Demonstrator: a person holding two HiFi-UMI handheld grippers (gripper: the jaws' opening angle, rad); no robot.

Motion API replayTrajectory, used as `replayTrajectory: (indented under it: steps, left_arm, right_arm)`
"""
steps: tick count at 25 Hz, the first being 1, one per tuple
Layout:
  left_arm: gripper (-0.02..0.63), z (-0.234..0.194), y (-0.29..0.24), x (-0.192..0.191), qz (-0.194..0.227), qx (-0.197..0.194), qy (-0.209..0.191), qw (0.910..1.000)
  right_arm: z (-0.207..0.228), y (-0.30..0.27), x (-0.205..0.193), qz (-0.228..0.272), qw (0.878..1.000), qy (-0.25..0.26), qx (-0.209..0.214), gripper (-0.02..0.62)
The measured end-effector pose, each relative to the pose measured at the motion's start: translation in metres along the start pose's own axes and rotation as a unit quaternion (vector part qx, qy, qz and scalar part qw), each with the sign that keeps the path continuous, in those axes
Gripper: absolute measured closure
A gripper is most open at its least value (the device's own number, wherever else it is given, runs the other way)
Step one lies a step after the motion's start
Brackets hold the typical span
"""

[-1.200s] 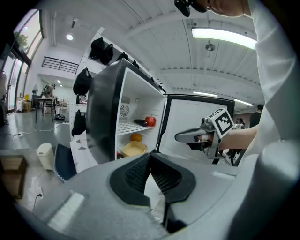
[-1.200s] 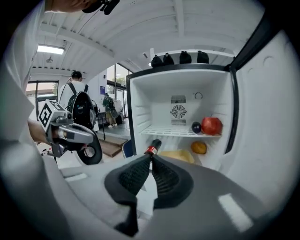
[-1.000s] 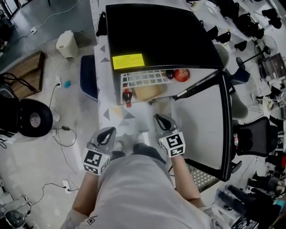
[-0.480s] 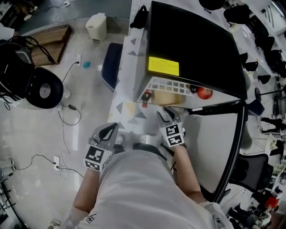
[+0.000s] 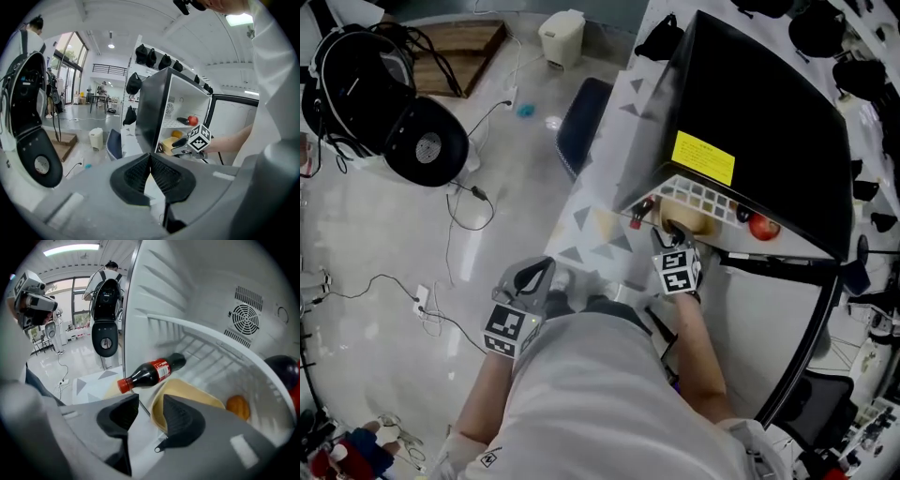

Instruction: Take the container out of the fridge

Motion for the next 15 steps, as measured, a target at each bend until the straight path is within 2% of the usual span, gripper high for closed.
replayTrajectory:
  steps: [10, 15]
  left_arm:
    - [0.597, 0.007, 0.013, -0.014, -0.014, 0.034, 0.017, 0.9992]
    - [0.597, 0.011, 0.020, -0.017, -0.017, 0.051, 0.024, 0.9983]
  right_arm:
    - [0.002, -0.027, -0.016, -0.037, 0.999, 0.012, 0.019, 0.444]
    - [0.003, -0.025, -0.019, -0.042, 0.999, 0.028, 0.007, 0.531]
Point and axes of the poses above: the fingertips, and each gripper's own axes: y backward along the fingers, z to its right, x out of its top, the point moved 5 cm from there along y, backward along the fingers, and after that the axes turned 1 degree about x, right-handed, at the moved point
